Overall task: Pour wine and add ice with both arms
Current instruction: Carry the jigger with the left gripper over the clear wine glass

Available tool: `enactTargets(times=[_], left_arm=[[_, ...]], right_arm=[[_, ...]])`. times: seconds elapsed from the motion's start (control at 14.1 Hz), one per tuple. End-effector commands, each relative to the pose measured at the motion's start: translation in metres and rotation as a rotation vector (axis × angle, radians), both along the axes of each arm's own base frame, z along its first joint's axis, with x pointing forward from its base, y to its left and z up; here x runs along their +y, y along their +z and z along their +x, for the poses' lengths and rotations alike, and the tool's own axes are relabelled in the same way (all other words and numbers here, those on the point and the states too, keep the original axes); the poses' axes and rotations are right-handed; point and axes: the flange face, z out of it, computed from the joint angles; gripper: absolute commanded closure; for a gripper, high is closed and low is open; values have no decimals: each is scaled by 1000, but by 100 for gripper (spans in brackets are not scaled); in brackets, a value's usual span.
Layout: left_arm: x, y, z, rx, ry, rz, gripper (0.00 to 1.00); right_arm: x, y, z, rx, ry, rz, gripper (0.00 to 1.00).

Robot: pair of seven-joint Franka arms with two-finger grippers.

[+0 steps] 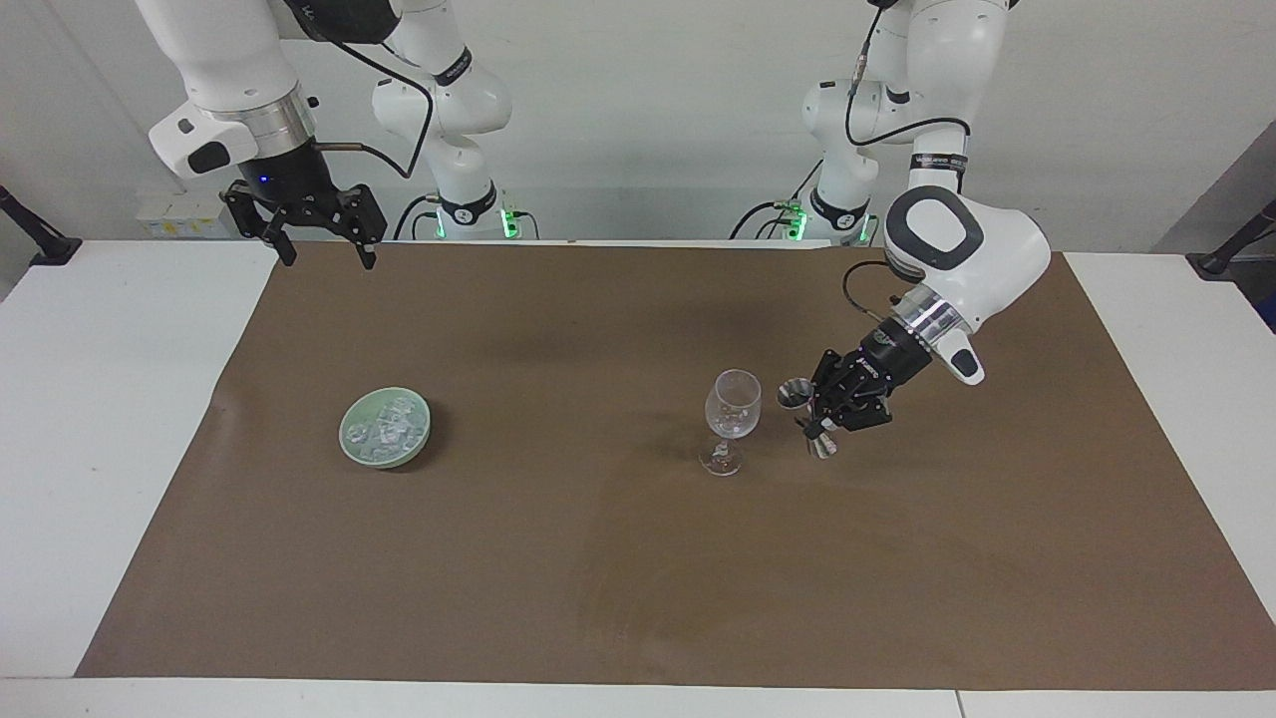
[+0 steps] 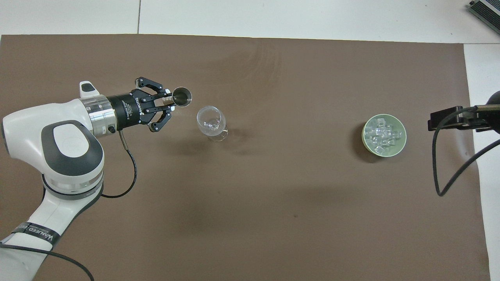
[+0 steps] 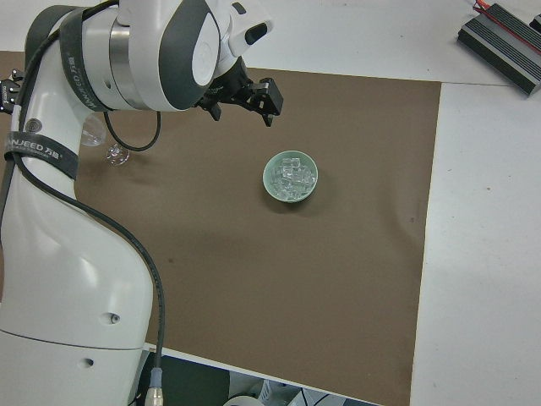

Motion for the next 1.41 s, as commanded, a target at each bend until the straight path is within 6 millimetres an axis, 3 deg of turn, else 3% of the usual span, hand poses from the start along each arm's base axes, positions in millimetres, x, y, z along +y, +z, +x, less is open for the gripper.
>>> enactTargets(times=[0.0, 0.64, 1.34], left_arm=[[3, 8, -18, -25, 24, 19, 100], [-24, 9, -40, -72, 56, 85, 100], [-39, 15, -51, -149, 117, 157, 100]], right_arm=[[1, 1, -7, 9, -13, 8, 0], [1, 1, -7, 9, -13, 8, 0], [1, 1, -7, 9, -13, 8, 0]])
